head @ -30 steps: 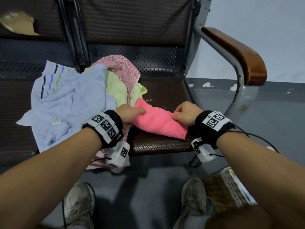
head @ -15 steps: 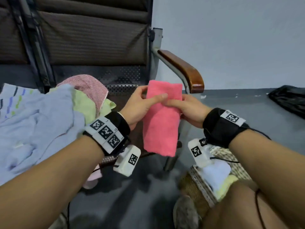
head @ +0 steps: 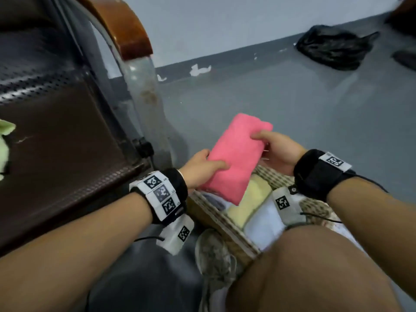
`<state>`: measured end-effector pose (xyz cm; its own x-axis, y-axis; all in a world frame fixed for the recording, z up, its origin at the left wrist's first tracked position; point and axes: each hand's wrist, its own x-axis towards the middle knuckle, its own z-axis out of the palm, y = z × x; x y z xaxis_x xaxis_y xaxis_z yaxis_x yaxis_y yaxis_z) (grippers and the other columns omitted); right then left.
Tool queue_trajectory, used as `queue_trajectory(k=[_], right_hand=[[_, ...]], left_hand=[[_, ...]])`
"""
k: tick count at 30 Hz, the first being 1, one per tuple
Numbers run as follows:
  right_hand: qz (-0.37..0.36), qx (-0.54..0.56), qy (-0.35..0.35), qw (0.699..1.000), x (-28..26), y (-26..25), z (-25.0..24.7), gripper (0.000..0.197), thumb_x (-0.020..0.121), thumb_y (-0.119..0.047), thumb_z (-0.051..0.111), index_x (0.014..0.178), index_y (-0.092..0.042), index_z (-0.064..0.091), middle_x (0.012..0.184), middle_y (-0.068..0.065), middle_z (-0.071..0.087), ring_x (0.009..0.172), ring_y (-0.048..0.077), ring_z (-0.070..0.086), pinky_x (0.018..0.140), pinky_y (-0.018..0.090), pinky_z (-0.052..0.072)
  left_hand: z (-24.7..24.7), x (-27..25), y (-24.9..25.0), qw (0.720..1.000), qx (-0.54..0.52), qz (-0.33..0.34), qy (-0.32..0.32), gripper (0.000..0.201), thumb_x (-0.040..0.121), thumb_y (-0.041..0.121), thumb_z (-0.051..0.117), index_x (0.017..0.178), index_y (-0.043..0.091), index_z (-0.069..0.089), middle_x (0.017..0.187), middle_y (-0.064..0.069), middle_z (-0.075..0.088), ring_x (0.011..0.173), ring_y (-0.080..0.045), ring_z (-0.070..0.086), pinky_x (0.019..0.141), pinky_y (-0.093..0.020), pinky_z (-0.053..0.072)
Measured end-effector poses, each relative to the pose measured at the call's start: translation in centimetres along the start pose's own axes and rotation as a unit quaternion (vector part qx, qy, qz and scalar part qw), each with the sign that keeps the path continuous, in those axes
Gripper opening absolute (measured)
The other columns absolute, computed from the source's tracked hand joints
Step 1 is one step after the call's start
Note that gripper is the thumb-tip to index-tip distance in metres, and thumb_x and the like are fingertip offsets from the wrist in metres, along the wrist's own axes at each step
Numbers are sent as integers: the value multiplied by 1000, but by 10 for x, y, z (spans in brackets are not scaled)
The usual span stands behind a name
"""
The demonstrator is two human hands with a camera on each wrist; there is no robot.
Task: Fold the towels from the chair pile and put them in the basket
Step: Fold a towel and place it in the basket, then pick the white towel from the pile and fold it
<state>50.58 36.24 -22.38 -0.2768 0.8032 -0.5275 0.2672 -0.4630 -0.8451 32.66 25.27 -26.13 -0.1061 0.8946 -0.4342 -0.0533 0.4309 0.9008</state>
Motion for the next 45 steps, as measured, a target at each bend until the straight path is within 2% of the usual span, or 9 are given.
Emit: queue_trajectory(k=[4,11,16,21,24,29,35,39,45], right_hand=[[66,15,30,997,34,56,-15,25,90,-24,67,112,-13,61,93,8,62,74,18,62,62,27,56],[163,-21,105,981,80,128,-24,39,86,-42,61,113,-14,60,105,10,69,91,27,68,62,33,58],[191,-38,125,973,93,161,-36,42,77,-42,71,107,-13,63,97,12,70,89,37,69,73,51,60],[175,-93,93,976,85,148,-28,19,79,-30,63,94,-20,62,98,12,70,90,32,69,85,50,59],[162,-181,72,967,74,128,-30,34,84,-31,60,113,-14,61,107,10,69,98,29,68,87,42,58],[85,-419,60,902,48,71,-21,39,91,-41,59,111,-9,65,116,13,64,98,28,60,85,35,50],[-67,-526,-58,846,1,-26,63,35,96,-35,56,98,-3,71,91,7,63,80,21,59,64,22,42],[-108,-472,-193,853,-25,-76,152,32,99,-28,56,113,-1,67,106,9,72,89,23,68,81,35,51],[-186,-444,-307,821,-73,-106,312,27,97,-21,57,114,-2,67,87,7,66,76,19,55,65,30,41]], left_hand=[[30,34,-27,995,74,-68,6,69,64,30,74,127,6,57,115,-12,69,102,-31,68,93,-45,56],[62,82,-58,947,265,-170,-63,39,89,28,63,121,6,57,104,-8,63,88,-25,64,72,-29,53],[82,97,-83,923,330,-170,-99,40,96,16,54,132,1,55,128,-18,61,116,-35,59,98,-37,49],[81,96,-92,902,396,-146,-93,41,97,11,52,137,2,52,135,-18,58,124,-32,55,101,-35,43],[73,92,-79,902,397,-148,-84,43,94,24,57,133,7,56,131,-14,59,119,-32,57,101,-37,47],[38,70,-36,931,357,-61,-51,25,92,29,58,97,8,71,105,-7,70,95,-26,66,88,-38,54],[-47,5,31,950,311,23,-12,17,87,19,64,96,7,73,96,-15,75,82,-29,70,81,-34,56],[-130,-62,63,950,304,56,43,8,90,22,66,97,18,68,98,-8,75,87,-25,73,72,-27,56],[-253,-172,59,938,293,55,178,10,89,25,66,99,21,68,95,-10,75,89,-26,72,87,-42,57]])
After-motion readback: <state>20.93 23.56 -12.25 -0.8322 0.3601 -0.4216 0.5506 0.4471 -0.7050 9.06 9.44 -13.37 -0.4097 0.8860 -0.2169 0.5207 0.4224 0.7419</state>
